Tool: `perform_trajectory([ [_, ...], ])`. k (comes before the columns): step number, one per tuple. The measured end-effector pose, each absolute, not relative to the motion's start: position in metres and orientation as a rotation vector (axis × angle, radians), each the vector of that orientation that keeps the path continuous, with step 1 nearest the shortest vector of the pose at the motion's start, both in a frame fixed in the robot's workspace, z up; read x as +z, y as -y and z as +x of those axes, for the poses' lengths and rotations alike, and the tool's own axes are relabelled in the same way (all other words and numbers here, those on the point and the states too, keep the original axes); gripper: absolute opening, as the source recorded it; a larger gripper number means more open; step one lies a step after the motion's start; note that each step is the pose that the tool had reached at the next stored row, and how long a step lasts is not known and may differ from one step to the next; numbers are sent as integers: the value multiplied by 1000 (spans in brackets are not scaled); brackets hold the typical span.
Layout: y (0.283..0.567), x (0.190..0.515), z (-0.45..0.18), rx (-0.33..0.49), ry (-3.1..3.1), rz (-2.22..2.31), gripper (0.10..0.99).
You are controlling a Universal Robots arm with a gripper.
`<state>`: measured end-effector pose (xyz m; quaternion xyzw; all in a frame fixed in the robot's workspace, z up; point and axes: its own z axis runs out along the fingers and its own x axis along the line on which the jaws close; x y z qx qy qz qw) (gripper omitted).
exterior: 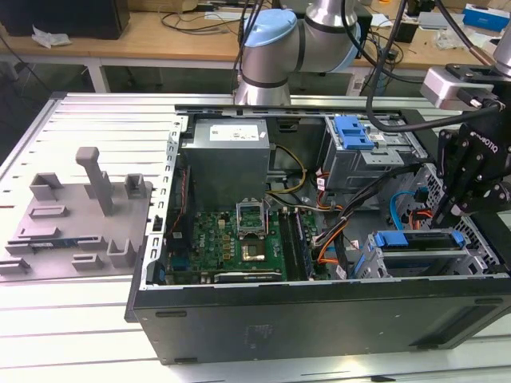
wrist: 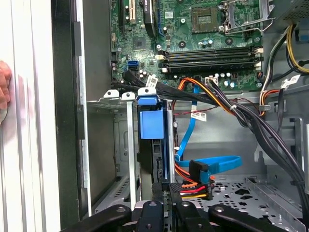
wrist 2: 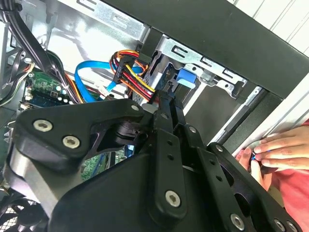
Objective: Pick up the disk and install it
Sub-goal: 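Insert the first disk wire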
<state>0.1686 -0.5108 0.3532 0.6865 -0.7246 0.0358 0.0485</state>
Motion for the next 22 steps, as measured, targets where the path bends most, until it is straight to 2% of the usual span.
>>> perform_trajectory([
  [22, 514, 350, 168, 115, 2206, 2090, 165],
])
